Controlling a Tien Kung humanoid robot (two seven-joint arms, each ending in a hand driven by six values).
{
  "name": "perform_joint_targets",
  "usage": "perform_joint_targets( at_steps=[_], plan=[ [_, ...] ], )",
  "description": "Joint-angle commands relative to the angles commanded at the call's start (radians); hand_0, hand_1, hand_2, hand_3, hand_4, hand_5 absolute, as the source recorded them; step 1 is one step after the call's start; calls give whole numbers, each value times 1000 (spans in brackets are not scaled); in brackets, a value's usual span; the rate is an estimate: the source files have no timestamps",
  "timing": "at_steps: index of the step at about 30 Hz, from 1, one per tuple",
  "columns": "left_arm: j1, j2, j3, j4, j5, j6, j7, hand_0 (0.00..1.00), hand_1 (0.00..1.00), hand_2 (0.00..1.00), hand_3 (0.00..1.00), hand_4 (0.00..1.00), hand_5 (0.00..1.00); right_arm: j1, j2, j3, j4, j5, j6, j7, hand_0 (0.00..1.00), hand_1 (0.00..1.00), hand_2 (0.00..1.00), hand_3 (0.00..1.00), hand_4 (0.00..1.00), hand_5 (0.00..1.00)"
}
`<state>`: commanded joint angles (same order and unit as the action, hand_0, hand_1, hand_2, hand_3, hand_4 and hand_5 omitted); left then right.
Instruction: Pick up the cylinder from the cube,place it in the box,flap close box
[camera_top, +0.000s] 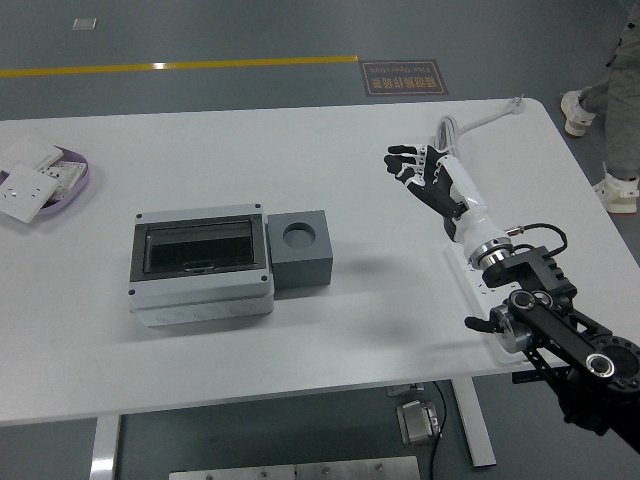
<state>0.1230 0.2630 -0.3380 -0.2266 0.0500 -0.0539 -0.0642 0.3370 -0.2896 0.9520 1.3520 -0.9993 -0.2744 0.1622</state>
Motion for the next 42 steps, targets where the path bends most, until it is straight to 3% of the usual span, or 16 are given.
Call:
perform_joint_targets(
  at_steps=[15, 30, 42],
  plan=[
    [9, -2, -15, -2, 14, -2, -2, 629, 647, 625, 668, 722, 253, 12, 3, -9, -23, 107, 28, 14, 767, 686, 684, 677, 905, 520],
    [7, -12, -5, -3, 15, -5, -7, 629, 647, 625, 668, 722, 253, 54, 11, -30, -28, 159, 58, 25, 768, 687, 681, 691, 907, 512],
    [9, -15, 3, -2, 11, -6, -9, 629, 647, 625, 668, 722, 253, 43, 12, -23, -32, 184, 69, 42, 767, 690, 679, 685, 915, 514]
  ],
)
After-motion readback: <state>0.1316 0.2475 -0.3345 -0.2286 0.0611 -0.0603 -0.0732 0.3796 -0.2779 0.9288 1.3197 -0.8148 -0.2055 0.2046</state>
